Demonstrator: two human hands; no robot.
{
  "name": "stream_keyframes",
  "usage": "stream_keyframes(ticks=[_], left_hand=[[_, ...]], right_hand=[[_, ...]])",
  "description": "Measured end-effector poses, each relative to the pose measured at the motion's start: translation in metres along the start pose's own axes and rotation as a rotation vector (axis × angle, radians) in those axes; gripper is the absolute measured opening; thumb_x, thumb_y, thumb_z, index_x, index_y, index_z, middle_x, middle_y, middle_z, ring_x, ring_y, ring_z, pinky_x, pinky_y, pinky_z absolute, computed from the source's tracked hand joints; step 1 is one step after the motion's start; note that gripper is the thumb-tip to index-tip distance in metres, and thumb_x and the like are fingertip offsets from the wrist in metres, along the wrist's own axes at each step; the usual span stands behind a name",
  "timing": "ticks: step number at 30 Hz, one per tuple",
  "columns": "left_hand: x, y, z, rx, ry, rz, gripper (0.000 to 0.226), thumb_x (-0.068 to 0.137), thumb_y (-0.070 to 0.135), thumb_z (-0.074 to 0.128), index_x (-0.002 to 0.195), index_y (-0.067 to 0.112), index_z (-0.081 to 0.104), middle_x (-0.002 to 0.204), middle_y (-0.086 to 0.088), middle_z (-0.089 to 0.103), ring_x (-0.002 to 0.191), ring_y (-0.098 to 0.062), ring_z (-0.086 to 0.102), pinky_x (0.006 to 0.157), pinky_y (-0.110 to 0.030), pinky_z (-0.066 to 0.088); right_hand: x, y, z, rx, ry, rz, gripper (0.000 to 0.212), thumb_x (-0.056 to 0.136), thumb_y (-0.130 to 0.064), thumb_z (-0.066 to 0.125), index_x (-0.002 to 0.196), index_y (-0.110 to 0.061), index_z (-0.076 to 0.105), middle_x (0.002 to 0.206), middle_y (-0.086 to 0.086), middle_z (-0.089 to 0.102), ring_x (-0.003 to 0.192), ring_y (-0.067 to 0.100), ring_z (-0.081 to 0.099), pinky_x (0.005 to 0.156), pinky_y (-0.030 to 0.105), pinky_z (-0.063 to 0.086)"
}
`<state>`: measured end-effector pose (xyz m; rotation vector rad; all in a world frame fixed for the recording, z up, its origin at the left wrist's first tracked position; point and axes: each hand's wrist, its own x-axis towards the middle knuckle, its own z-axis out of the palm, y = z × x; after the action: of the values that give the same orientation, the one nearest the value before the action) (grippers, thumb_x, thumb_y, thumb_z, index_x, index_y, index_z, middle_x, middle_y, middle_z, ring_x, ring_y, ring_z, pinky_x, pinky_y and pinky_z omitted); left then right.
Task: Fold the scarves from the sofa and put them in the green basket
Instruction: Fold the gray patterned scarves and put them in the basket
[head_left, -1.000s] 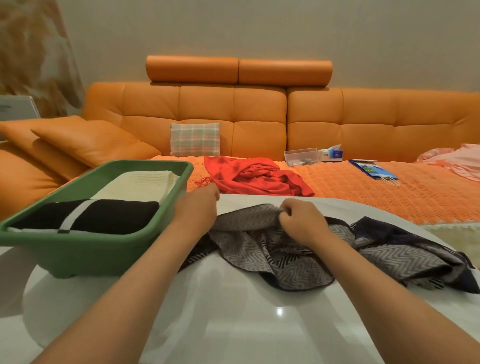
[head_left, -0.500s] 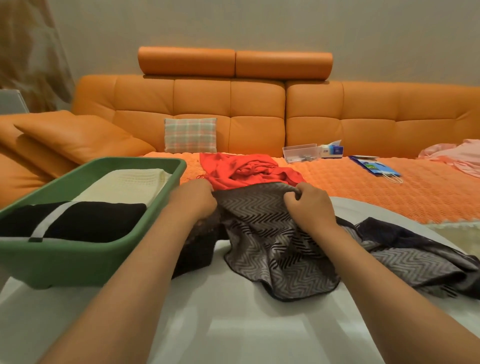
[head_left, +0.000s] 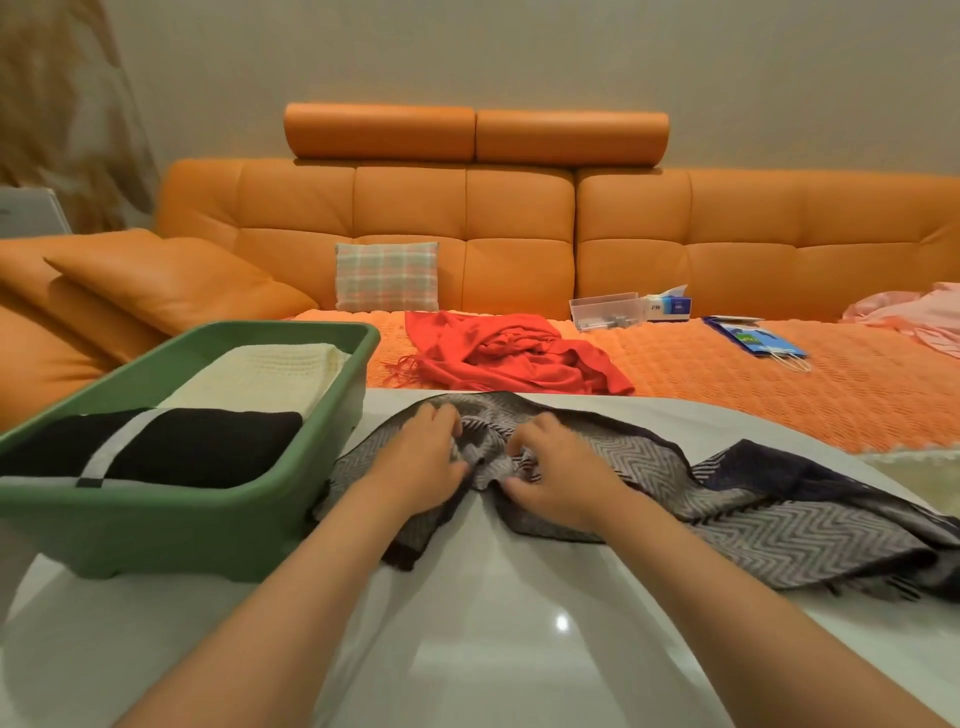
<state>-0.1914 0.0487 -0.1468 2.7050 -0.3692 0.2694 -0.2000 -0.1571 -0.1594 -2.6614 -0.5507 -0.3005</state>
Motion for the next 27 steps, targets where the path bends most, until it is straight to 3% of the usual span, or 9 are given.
stream_keyframes(ticks=[4,8,10,14,17,19,21,24,27], left_hand=[[-0.021,-0.006,-0.006,0.094,-0.273,-0.069,0.071,0.063,0.065,0.077,0.113,0.028,0.044,0.115,0.000,0.043,0.106,-0.023,0.049,0.093,-0.038,0.044],[-0.036,-0.012,-0.021,0.128,-0.422,-0.004,0.045,0.082,0.022,0.067,0.122,0.038,0.050,0.120,0.001,0.059,0.110,-0.024,0.057,0.090,-0.033,0.046],[-0.039,-0.011,-0.034,0.192,-0.476,-0.024,0.055,0.082,0.001,0.048,0.121,0.040,0.059,0.123,0.003,0.062,0.110,-0.023,0.058,0.086,-0.029,0.047],[-0.048,0.007,-0.055,0.401,-0.557,-0.184,0.036,0.090,0.018,0.048,0.123,0.012,0.063,0.127,-0.009,0.062,0.113,-0.028,0.059,0.083,-0.031,0.046],[-0.050,0.019,-0.046,0.320,-0.319,-0.106,0.032,0.090,0.017,0.047,0.115,0.004,0.062,0.115,-0.015,0.061,0.106,-0.032,0.060,0.084,-0.038,0.049],[-0.052,0.026,-0.032,0.190,-0.229,0.023,0.028,0.095,0.023,0.050,0.116,0.011,0.062,0.126,-0.011,0.054,0.115,-0.030,0.054,0.093,-0.039,0.046],[-0.053,0.029,-0.019,0.140,-0.376,0.011,0.051,0.096,0.046,0.053,0.140,0.021,0.045,0.150,-0.005,0.038,0.139,-0.028,0.036,0.110,-0.042,0.034],[-0.049,0.019,-0.009,0.256,-0.647,-0.179,0.079,0.089,0.076,0.028,0.157,0.036,0.015,0.166,-0.001,0.007,0.151,-0.029,0.015,0.121,-0.049,0.015],[-0.041,0.017,-0.014,0.286,-0.535,-0.267,0.084,0.089,0.078,0.012,0.151,0.027,0.035,0.160,-0.005,0.030,0.145,-0.026,0.031,0.118,-0.052,0.018]], right_hand=[[-0.011,-0.005,0.005,-0.075,-0.257,0.006,0.046,0.082,-0.033,0.068,0.126,-0.029,0.060,0.117,0.000,0.054,0.110,0.020,0.054,0.097,0.033,0.045],[-0.021,0.004,-0.016,-0.201,-0.269,0.061,0.032,0.081,-0.014,0.060,0.107,-0.031,0.071,0.109,-0.002,0.069,0.105,0.024,0.063,0.088,0.034,0.052],[-0.029,0.007,-0.033,-0.300,-0.343,0.130,0.025,0.075,-0.014,0.059,0.084,-0.034,0.071,0.094,-0.005,0.070,0.094,0.024,0.063,0.072,0.029,0.049],[-0.046,0.012,-0.061,0.050,-0.559,0.282,0.019,0.077,-0.023,0.059,0.067,-0.016,0.074,0.070,-0.003,0.071,0.071,0.020,0.064,0.060,0.026,0.048],[-0.053,0.007,-0.063,0.256,-0.454,0.283,0.024,0.084,-0.022,0.056,0.077,-0.022,0.080,0.080,-0.004,0.076,0.077,0.010,0.068,0.071,0.025,0.051],[-0.052,0.008,-0.057,0.080,-0.289,0.243,0.020,0.080,-0.026,0.058,0.083,-0.031,0.077,0.090,-0.011,0.073,0.088,0.009,0.066,0.080,0.028,0.051],[-0.055,0.010,-0.051,-0.081,-0.320,0.213,0.030,0.078,-0.031,0.057,0.103,-0.040,0.071,0.114,-0.015,0.065,0.107,0.012,0.061,0.099,0.036,0.046],[-0.065,0.017,-0.051,0.129,-0.442,0.265,0.052,0.085,-0.028,0.061,0.135,-0.043,0.055,0.136,-0.013,0.052,0.124,0.011,0.052,0.110,0.034,0.040],[-0.070,0.029,-0.061,0.435,-0.151,0.286,0.045,0.088,-0.016,0.057,0.124,-0.043,0.063,0.132,-0.010,0.062,0.118,0.009,0.060,0.102,0.038,0.050]])
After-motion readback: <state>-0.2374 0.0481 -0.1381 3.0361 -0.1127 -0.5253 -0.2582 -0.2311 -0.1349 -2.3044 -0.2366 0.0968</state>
